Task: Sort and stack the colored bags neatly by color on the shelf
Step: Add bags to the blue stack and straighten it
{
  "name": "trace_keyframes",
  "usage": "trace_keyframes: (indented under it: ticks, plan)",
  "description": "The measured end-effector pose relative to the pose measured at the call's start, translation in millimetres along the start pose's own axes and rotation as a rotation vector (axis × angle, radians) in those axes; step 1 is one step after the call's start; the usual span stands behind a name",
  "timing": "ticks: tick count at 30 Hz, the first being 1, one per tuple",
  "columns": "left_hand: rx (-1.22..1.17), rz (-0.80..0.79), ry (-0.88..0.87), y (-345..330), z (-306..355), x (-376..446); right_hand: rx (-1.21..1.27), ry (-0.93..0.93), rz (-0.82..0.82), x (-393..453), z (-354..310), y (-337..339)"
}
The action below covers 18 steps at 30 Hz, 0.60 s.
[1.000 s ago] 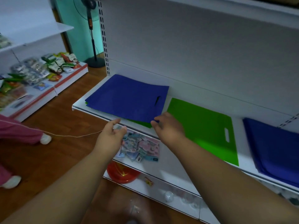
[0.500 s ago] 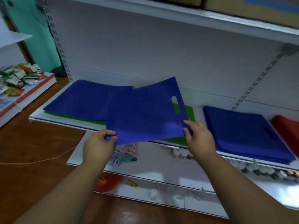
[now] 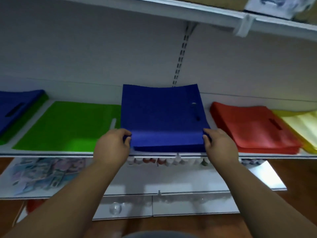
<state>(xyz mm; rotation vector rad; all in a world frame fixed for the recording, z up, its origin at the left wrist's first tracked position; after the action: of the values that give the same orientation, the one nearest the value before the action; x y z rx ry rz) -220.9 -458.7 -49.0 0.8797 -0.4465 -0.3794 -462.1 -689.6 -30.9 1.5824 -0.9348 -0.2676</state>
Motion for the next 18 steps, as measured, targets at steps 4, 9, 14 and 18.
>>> trace_keyframes:
  ticks: [4,9,14,18]
  plan:
    - [0.105,-0.06,-0.029,-40,49,-3,-0.072,-0.017,-0.136,10,56,0]
    - [0.257,-0.081,-0.042,-65,67,-2,-0.077,0.023,-0.267,27,83,-13]
    - [0.357,-0.068,-0.059,-70,68,-8,-0.054,0.033,-0.307,31,88,-26]
    - [0.432,-0.064,-0.054,-70,72,-5,-0.121,0.026,-0.347,32,84,-33]
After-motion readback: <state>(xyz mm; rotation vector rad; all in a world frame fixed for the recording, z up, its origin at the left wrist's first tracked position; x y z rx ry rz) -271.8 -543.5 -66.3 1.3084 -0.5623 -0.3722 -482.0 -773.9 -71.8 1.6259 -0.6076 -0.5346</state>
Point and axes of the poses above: each hand's wrist, its own x-axis towards the middle knuckle, its own y-axis out of the back of the hand, z = x × y, the point moved 7 cm from there along x, towards the middle knuckle, and after that the axes turned 7 degrees about y, right-handed, at the moved point
